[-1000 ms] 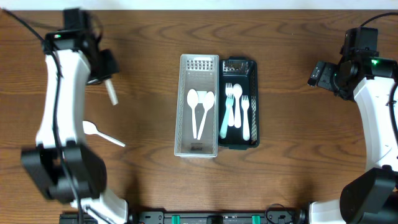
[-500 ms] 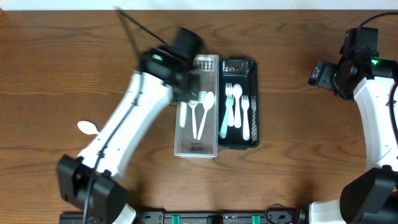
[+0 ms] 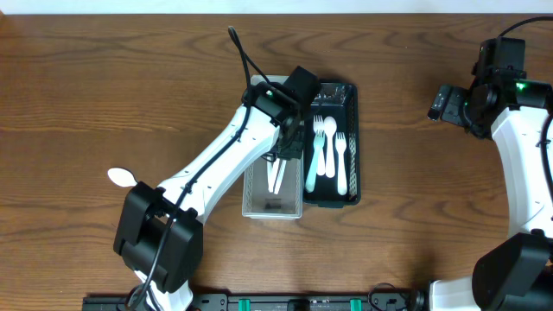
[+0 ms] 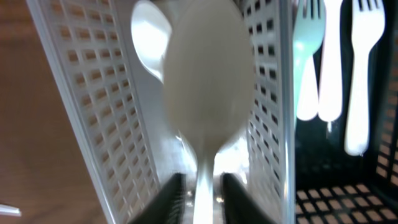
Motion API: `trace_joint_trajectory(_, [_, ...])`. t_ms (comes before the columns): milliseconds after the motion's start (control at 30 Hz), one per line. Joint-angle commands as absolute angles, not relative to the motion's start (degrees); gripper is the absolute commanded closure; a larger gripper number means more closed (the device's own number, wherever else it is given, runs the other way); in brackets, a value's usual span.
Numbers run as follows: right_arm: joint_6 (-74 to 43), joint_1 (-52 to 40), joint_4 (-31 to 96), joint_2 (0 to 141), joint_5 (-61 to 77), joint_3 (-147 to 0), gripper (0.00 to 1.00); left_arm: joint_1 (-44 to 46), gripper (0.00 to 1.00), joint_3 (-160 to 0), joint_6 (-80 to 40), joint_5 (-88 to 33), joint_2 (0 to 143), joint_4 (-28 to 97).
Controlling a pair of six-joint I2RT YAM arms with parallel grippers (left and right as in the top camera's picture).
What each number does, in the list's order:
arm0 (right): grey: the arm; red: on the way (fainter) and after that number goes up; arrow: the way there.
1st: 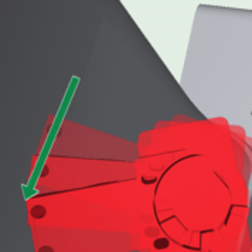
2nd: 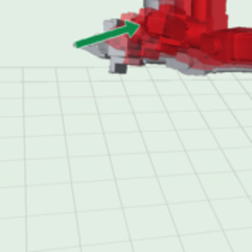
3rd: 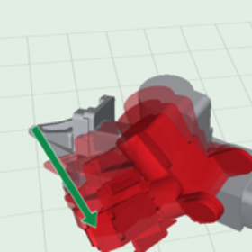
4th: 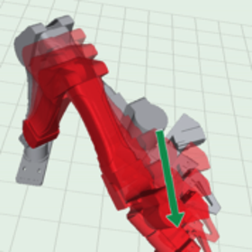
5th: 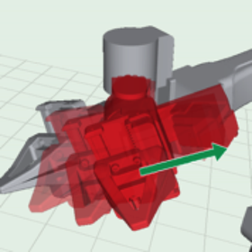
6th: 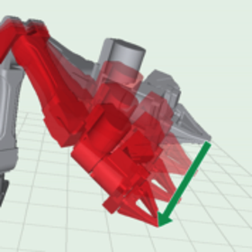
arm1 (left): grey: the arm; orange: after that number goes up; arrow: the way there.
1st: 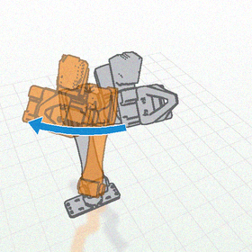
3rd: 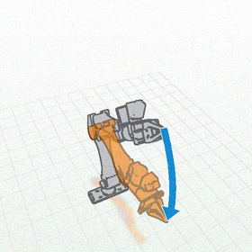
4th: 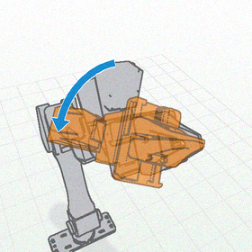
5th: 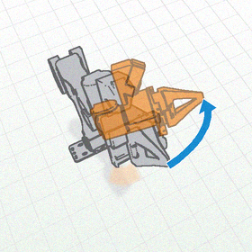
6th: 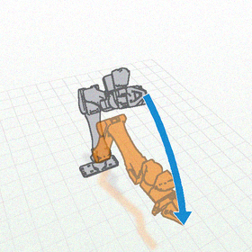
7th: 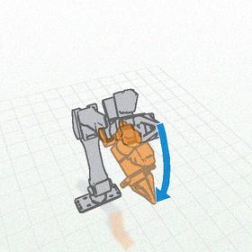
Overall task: Pack container
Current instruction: 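Carry the spoon into the silver basket and release it, then lower the left gripper onto the last white spoon and grasp it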
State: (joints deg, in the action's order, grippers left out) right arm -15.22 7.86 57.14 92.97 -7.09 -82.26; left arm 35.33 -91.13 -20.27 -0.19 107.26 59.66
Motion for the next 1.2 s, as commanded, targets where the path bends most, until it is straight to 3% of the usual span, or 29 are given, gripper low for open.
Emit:
trace_joint_trajectory(0, [-14.5,7.9,57.0,93.3,-7.0,-82.0,0.01,34.2,0.54,-90.9,-20.6,1.1,107.2,58.5])
trace_joint_trajectory(233, [-14.5,8.0,56.8,93.3,-7.1,-82.0,0.01,31.1,0.54,-93.6,-18.4,4.5,103.3,60.6])
trace_joint_trajectory(300, [-14.0,8.0,56.6,93.3,-7.1,-82.0,0.01,28.6,0.59,-93.6,-22.2,9.0,99.9,61.4])
trace_joint_trajectory(500, [-13.9,8.0,56.2,93.3,-7.6,-82.0,0.01,15.9,0.58,-93.6,-38.6,15.3,90.0,68.3])
trace_joint_trajectory(567, [-13.1,8.0,56.2,93.3,-7.5,-82.0,0.01,11.1,0.41,-93.5,-44.6,15.3,88.1,70.8])
trace_joint_trajectory(633, [-13.1,8.0,56.2,93.3,-7.5,-82.0,0.01,6.9,0.32,-92.8,-47.6,15.3,87.3,72.4])
trace_joint_trajectory(933, [-11.8,8.0,56.3,93.3,-7.5,-82.0,0.01,-7.4,0.19,-79.0,-51.1,11.4,87.3,66.8])
trace_joint_trajectory(1167, [-11.6,8.0,56.8,93.3,-7.5,-82.0,0.01,-16.9,0.16,-63.8,-42.0,2.2,87.3,52.8])
